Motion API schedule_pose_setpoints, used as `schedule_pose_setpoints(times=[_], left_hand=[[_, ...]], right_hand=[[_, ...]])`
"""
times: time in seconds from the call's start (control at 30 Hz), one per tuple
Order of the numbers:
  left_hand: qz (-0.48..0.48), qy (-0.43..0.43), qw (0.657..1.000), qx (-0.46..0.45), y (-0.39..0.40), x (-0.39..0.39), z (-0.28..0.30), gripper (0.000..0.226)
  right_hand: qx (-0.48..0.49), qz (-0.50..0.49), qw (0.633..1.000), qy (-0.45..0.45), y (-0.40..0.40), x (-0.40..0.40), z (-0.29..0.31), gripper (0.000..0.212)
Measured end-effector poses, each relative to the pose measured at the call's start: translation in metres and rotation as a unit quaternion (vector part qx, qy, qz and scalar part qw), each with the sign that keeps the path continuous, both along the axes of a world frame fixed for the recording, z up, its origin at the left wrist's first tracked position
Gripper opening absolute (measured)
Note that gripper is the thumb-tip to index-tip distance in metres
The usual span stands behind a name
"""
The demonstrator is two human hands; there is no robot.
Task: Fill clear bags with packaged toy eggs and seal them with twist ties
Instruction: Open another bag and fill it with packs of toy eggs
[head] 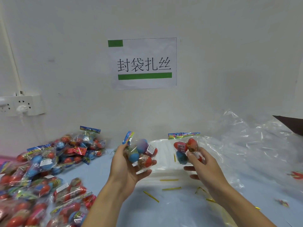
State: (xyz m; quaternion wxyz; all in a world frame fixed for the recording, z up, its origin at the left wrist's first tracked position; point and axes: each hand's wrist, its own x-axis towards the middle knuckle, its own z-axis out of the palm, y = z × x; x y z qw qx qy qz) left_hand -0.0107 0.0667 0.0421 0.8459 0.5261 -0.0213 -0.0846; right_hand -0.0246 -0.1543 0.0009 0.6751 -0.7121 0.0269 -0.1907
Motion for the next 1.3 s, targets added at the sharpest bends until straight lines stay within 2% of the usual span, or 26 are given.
schedule_pose_setpoints(times=[0.17, 0.27, 0.33, 0.4, 0.47, 0.6, 0.77, 0.9, 0.97, 1.1, 1.2, 1.3], left_hand=[[-0.015, -0.021, 1.000, 0.013, -0.015, -0.002, -0.003, 0.048], [-0.062, -0.035, 0.997, 0.026, -0.032, -0.009, -0.006, 0.038], [-0.096, -0.073, 0.989, 0.090, -0.042, -0.013, -0.010, 0.028], [-0.076, -0.110, 0.979, 0.157, -0.046, -0.013, -0.013, 0.026], [-0.046, -0.136, 0.972, 0.184, -0.045, -0.011, -0.016, 0.022], [-0.015, -0.139, 0.969, 0.203, -0.042, -0.010, -0.017, 0.027], [0.024, -0.140, 0.962, 0.233, -0.042, -0.008, -0.018, 0.031], [0.036, -0.182, 0.941, 0.282, -0.046, -0.007, -0.022, 0.037], [0.042, -0.219, 0.926, 0.304, -0.049, -0.008, -0.024, 0.038], [0.035, -0.266, 0.906, 0.328, -0.049, -0.007, -0.027, 0.044], [0.027, -0.258, 0.918, 0.300, -0.049, -0.010, -0.025, 0.043], [0.085, -0.200, 0.937, 0.274, -0.051, -0.009, -0.021, 0.050]], right_hand=[[-0.008, -0.041, 0.999, -0.016, 0.006, -0.003, 0.002, 0.015], [-0.065, 0.000, 0.998, 0.016, 0.021, -0.010, 0.004, 0.019], [-0.083, 0.058, 0.994, 0.039, 0.030, -0.014, 0.004, 0.018], [-0.090, 0.079, 0.992, 0.049, 0.033, -0.016, 0.003, 0.016], [-0.096, 0.077, 0.991, 0.045, 0.030, -0.016, 0.002, 0.020], [-0.047, 0.106, 0.993, 0.034, 0.025, -0.015, 0.006, 0.048], [0.029, 0.196, 0.979, 0.047, 0.022, -0.014, 0.003, 0.059], [0.056, 0.173, 0.982, 0.045, 0.027, -0.013, 0.007, 0.064], [0.076, 0.144, 0.985, 0.053, 0.028, -0.012, 0.009, 0.059], [0.110, 0.125, 0.985, 0.046, 0.028, -0.011, 0.008, 0.025], [0.145, 0.108, 0.983, 0.030, 0.026, -0.009, 0.010, 0.011], [0.177, 0.089, 0.980, 0.014, 0.024, -0.007, 0.011, 0.010]])
